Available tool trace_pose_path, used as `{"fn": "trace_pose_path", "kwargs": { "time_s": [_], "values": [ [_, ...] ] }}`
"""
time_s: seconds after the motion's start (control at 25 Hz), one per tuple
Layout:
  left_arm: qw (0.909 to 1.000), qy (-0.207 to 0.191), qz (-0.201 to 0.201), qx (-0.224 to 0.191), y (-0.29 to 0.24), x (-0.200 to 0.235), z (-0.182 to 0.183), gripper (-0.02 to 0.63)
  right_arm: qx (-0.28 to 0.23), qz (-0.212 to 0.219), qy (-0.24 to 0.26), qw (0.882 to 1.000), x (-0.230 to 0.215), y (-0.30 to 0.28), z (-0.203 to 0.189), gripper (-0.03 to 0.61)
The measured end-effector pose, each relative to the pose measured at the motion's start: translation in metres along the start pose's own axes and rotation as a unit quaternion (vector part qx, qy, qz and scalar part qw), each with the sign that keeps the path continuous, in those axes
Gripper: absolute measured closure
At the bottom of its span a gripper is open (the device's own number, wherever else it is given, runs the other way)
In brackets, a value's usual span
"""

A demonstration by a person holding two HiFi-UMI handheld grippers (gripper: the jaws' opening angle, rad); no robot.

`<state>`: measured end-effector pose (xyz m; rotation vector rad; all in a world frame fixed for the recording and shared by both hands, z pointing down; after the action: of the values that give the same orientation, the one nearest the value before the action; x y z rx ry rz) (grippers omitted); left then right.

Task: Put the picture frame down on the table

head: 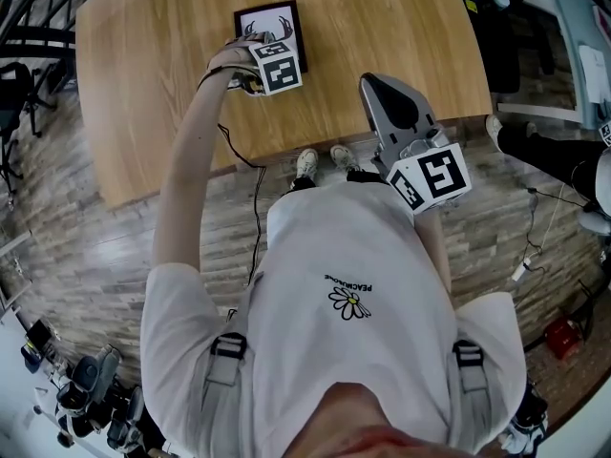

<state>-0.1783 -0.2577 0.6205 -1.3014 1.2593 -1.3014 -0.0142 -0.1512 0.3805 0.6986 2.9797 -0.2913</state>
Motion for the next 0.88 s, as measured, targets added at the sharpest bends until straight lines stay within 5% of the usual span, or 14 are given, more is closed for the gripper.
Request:
{"fn": "trace_pose_path", "kwargs": {
  "time_s": [0.48, 0.88],
  "values": [
    [0.9964, 0.035, -0.075, -0.018, -0.002, 0.004, -0.002, 0.236, 0.015, -0.003, 0.027, 1.0, 0.002, 0.004, -0.004, 0.569],
    [0.9993, -0.017, 0.006, -0.034, 0.027, -0.005, 0.014, 0.236, 0.003, 0.014, 0.021, 1.0, 0.011, 0.001, -0.008, 0.569]
  ]
}}
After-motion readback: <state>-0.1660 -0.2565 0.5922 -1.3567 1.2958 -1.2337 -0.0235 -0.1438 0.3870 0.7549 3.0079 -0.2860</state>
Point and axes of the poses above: the fingertips, and each gripper's own axes: y backward along the fingers, x to its left, z out of its top, the point moved 4 cm from there along y, backward along the fingers, and after that the axes turned 12 degrees about -z, right-handed, at the moved point
